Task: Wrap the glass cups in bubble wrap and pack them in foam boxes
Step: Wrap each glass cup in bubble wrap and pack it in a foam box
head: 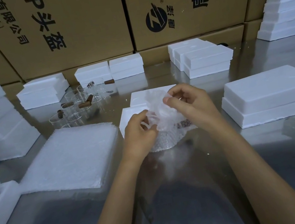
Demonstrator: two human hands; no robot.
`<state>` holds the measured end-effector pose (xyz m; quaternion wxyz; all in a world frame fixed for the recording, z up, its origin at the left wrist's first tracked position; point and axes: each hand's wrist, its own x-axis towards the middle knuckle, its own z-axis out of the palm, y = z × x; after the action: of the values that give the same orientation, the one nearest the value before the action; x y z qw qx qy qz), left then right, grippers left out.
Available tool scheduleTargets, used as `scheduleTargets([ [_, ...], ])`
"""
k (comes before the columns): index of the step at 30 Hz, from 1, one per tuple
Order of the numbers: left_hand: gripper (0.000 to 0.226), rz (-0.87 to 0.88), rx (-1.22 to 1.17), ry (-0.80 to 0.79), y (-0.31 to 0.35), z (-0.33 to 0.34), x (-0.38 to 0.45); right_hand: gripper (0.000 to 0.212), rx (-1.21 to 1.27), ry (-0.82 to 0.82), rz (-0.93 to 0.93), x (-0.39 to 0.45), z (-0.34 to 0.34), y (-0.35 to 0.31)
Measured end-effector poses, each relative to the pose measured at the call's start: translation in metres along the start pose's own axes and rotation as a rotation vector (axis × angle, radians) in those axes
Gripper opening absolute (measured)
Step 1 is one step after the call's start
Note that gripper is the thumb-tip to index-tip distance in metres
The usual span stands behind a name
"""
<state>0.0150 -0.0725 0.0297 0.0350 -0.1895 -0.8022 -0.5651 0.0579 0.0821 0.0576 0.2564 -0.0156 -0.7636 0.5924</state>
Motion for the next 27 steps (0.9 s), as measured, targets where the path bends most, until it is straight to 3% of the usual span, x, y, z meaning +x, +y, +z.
scheduleTargets([
  [2,0.030,-0.049,0.003,0.015,-0.001,0.001,0.001,0.022,-0.001,-0.091,-0.006,-0.003,0.000,-0.002],
  [4,0.016,-0.132,-0.071,0.007,0.001,-0.003,-0.001,0.046,-0.152,-0.154,-0.010,-0.008,0.005,0.001],
  [7,0.035,-0.301,-0.230,-0.081,0.004,-0.014,-0.001,0.066,-0.397,-0.151,-0.003,-0.012,0.014,0.004],
  [10,0.040,-0.267,-0.267,-0.134,0.011,-0.026,-0.001,0.066,-0.564,-0.171,-0.047,-0.014,0.020,0.005],
  [13,0.018,-0.150,-0.175,-0.128,0.013,-0.025,-0.003,0.064,-0.632,-0.241,-0.094,-0.017,0.024,0.005],
  [15,0.006,-0.072,-0.001,-0.017,0.010,-0.017,-0.003,0.063,-0.521,-0.195,-0.095,-0.016,0.023,0.005],
  [17,0.013,-0.008,0.160,0.065,0.004,-0.008,-0.002,0.064,-0.349,-0.048,-0.105,-0.013,0.020,0.004],
  [19,0.013,0.018,0.284,0.044,0.000,-0.002,-0.001,0.063,-0.183,0.086,-0.114,-0.011,0.019,0.006],
  [22,0.013,0.041,0.394,-0.022,-0.008,0.000,0.000,0.062,-0.158,0.057,-0.101,-0.009,0.021,0.010],
  [24,0.010,0.095,0.369,-0.024,-0.007,-0.002,0.000,0.060,-0.268,-0.009,-0.080,-0.010,0.023,0.015],
  [27,0.014,0.122,0.109,0.017,0.007,-0.009,-0.004,0.059,-0.531,-0.044,-0.076,-0.012,0.024,0.019],
])
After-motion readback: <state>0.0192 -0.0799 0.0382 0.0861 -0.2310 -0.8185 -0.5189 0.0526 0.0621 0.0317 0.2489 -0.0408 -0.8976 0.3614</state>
